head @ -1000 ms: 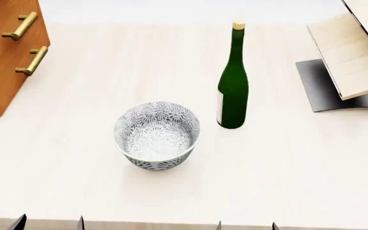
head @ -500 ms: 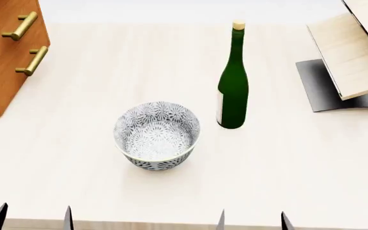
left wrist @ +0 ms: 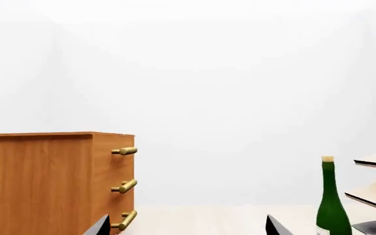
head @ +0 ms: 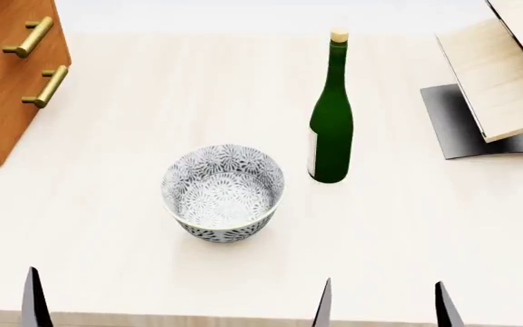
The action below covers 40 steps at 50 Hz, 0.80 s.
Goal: Put the wine bottle on the wine rack.
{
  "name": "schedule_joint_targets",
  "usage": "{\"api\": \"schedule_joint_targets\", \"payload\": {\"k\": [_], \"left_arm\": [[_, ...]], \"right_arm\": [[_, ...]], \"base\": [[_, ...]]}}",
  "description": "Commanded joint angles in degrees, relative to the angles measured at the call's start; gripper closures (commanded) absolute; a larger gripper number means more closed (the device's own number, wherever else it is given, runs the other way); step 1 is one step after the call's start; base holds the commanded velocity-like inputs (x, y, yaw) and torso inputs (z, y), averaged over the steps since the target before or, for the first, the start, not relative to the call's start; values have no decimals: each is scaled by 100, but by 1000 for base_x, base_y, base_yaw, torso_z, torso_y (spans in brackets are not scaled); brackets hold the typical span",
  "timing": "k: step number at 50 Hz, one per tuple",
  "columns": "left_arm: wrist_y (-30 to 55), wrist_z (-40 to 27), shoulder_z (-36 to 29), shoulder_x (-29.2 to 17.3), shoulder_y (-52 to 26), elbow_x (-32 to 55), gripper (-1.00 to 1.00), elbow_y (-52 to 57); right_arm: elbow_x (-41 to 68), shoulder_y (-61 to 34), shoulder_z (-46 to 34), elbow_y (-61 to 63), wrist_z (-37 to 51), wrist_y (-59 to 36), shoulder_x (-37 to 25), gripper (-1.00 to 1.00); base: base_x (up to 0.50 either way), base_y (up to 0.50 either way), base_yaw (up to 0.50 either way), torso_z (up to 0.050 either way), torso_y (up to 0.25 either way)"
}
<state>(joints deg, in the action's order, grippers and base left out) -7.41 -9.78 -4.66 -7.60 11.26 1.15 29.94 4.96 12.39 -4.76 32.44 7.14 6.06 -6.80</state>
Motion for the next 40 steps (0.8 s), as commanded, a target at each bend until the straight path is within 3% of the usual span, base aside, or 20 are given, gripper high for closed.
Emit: {"api": "schedule_joint_targets", "payload": {"k": [1, 40], "left_arm": [[-390, -231, -40, -51, 257, -423, -100, 470], [-559, -413, -297, -244, 207, -340, -100, 279]], "right_arm": [[-103, 193, -56, 235, 100, 558, -69, -100], [-215, 129, -366, 131, 287, 330, -312, -100]], "base": [[0, 0, 0, 0, 0], [163, 0, 0, 0, 0]]}}
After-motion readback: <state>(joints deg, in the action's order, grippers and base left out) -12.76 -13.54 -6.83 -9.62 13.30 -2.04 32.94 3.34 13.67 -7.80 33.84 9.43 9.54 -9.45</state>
